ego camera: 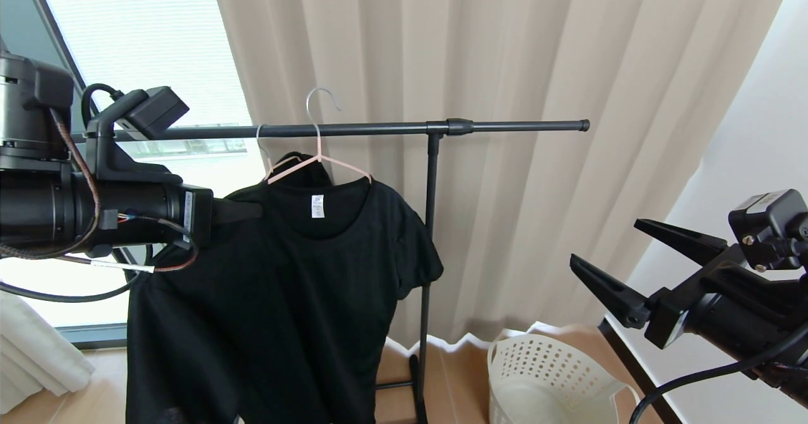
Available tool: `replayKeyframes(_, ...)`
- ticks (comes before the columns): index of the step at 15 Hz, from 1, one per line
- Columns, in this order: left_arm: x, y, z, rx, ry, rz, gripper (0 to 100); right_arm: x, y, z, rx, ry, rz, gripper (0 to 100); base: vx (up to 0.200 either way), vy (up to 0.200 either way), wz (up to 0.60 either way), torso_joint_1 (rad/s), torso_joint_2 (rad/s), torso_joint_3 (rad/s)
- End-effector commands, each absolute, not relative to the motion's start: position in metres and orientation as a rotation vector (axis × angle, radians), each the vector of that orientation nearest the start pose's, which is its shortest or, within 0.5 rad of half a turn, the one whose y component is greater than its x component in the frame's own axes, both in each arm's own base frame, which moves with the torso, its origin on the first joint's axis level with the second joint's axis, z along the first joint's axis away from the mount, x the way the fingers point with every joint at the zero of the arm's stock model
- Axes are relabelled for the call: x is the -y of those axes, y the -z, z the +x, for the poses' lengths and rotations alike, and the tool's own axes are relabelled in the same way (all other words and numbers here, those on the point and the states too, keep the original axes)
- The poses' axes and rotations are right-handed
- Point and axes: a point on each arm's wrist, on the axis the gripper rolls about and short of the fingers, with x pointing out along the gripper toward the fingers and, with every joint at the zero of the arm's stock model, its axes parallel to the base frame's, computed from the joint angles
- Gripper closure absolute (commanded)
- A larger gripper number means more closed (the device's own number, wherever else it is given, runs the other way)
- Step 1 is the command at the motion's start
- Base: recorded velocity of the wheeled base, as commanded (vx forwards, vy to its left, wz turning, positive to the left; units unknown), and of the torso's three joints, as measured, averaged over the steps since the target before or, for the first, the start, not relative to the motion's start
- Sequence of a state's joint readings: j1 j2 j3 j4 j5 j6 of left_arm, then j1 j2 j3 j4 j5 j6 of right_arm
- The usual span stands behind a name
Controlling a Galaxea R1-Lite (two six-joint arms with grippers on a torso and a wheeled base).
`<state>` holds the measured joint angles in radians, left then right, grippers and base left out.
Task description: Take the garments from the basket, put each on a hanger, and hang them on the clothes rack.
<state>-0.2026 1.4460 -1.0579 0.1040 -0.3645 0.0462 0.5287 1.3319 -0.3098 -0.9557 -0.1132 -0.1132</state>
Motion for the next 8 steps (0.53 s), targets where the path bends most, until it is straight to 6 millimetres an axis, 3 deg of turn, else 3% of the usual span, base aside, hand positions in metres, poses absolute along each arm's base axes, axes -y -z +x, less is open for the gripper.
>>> replayKeyframes(1, 0.056, -0.252, 0.237, -0.493, 0.532, -0.002, 100, -0.092, -0.174, 0.163, -0.044, -0.419, -0.134, 0, 0.000, 0.000, 0.00, 0.000, 0.00, 0.000)
replayKeyframes(8, 0.076, -0.245, 0.271, -0.539, 0.438, -0.015, 100, -0.092, -0.173, 0.163, -0.047, -0.419, -0.135, 0, 0.000, 0.000, 0.00, 0.000, 0.00, 0.000)
